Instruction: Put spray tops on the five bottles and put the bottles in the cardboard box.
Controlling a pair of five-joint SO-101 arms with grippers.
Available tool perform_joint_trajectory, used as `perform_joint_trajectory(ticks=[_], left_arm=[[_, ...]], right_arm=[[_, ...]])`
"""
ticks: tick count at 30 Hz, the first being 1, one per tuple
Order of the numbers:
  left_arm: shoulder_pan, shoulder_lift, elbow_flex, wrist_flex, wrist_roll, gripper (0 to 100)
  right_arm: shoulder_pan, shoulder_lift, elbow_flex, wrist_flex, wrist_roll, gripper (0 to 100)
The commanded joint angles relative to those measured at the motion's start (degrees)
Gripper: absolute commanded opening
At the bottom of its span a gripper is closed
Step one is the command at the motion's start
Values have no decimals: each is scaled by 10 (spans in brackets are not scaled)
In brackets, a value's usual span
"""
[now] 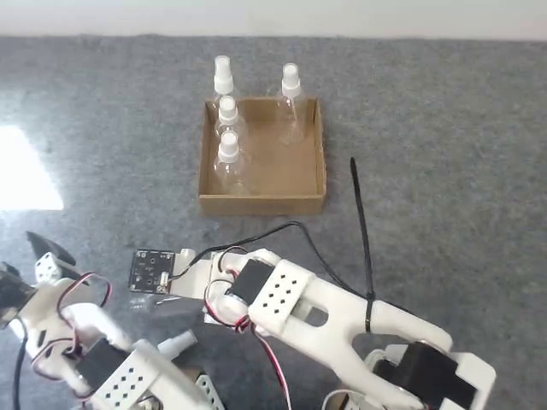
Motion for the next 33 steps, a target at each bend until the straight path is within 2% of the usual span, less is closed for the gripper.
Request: perform_joint_trajectory(ticks=[1,3,9,18,33], left_arm=[[1,-8,-8,9,4,189],[1,-8,-8,9,4,189],[1,-8,-8,9,4,189],[1,-8,-8,9,4,189],[1,-8,-8,9,4,189]], right_arm=[[19,-36,-29,7,6,132],[21,-31,-30,5,6,156],[8,-31,-29,5,9,381],[-44,-29,-11,-2,40,330],[-24,138,-95,-31,44,325]])
